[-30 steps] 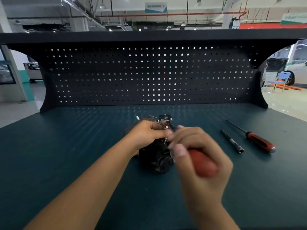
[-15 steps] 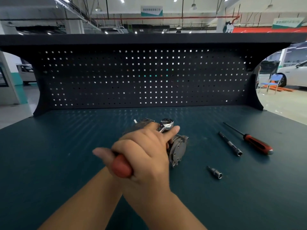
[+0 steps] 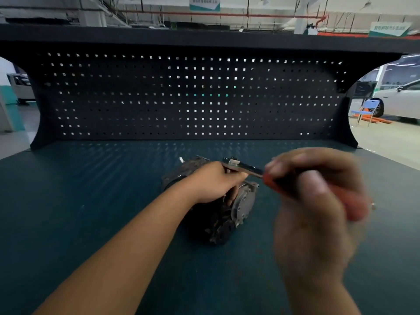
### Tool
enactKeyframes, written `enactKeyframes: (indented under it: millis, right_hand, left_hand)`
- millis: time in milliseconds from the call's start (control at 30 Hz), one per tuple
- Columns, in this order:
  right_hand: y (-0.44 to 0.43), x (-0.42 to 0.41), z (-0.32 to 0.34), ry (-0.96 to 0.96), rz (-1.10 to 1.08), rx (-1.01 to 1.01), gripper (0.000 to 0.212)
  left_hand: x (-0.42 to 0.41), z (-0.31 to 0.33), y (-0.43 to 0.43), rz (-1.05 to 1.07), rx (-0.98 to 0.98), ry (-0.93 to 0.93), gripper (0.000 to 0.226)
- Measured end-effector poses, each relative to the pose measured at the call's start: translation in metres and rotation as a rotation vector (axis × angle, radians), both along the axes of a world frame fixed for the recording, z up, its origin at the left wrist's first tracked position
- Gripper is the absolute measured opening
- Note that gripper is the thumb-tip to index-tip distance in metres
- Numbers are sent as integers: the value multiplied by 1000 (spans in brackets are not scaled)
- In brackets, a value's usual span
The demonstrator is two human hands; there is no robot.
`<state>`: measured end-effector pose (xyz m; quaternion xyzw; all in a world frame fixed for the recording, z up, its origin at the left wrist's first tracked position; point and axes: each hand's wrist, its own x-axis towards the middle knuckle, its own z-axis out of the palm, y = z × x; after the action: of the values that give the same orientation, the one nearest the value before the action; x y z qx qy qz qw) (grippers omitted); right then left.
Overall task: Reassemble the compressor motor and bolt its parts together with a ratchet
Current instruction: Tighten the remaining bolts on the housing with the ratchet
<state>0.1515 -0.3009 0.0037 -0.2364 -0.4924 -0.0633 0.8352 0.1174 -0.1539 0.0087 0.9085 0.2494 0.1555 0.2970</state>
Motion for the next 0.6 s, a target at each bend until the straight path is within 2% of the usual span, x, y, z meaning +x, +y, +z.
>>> enactKeyframes:
  millis: [100,200,367,433,600]
  right_hand:
    - [2,47,0,345,266,50,17]
    - [20,94,0,711,493,38,26]
    - [69,126,-7,1162,832,64,33]
    - [82,127,-12,1176,862,30,31]
    - [60,118,-15,947,926,150,22]
  left_hand:
    - [-3,-4,4,-40,-57,-29,60]
    - [-2,-7,5,-31,-68,-83,60]
    - [-5,-6,2,-85,-44,-61,55]
    - [-4,-6,2,-85,-51,-62,54]
    - [-2,-7,1,-58,-133,-89,55]
